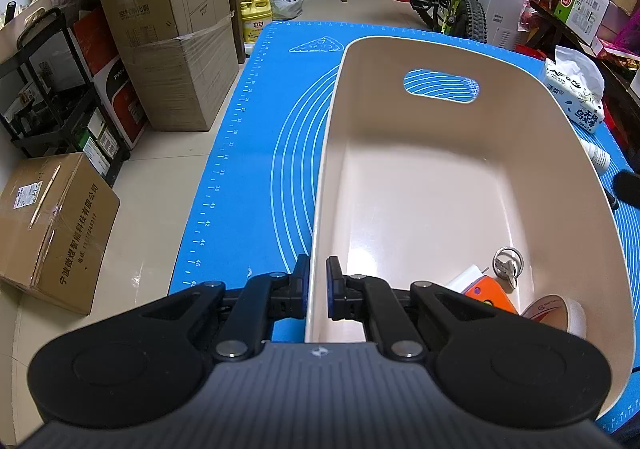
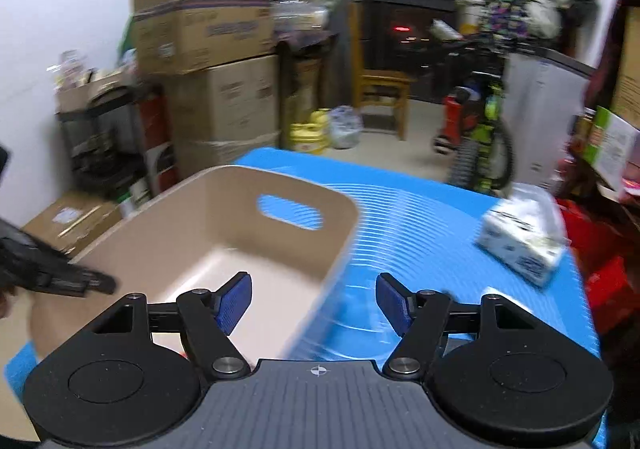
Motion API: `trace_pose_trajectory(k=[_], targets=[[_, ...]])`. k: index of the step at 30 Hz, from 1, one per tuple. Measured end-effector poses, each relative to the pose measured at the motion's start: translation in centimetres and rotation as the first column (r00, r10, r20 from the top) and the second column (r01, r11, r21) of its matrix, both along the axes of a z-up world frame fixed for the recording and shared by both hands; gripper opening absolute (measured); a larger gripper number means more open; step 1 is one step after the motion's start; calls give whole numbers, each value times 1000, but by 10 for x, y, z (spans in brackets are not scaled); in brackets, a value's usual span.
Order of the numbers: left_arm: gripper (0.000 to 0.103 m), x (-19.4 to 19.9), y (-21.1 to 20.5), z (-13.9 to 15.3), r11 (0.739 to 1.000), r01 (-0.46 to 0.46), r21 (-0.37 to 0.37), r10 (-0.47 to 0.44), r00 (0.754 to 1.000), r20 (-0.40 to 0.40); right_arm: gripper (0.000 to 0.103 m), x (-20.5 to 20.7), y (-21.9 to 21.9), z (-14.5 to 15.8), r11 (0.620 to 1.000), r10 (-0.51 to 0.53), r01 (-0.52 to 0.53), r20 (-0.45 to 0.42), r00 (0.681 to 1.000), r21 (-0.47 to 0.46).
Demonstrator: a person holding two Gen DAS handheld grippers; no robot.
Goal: Organize rigid objects
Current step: 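Move the right tool back and grasp the black remote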
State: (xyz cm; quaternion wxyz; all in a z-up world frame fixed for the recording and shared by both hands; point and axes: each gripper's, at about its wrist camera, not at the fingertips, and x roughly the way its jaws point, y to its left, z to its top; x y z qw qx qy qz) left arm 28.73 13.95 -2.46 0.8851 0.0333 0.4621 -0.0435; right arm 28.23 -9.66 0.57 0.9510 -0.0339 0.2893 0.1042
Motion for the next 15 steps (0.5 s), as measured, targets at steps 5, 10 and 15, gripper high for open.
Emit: trace_pose_trajectory(k=[5, 10, 15], targets=[[8, 0, 0, 0, 1000, 0, 0, 0, 1000, 0, 75, -4, -35, -23, 996, -91, 91, -28, 995, -24], [9, 0, 0, 1, 1000, -2, 0, 2, 1000, 1, 75, 1, -60, -54, 987, -161, 158, -95, 982, -36], [9, 0, -1, 1, 1000, -3, 0, 3, 1000, 1, 75, 7, -70, -79, 981, -194, 187, -134, 972, -58]])
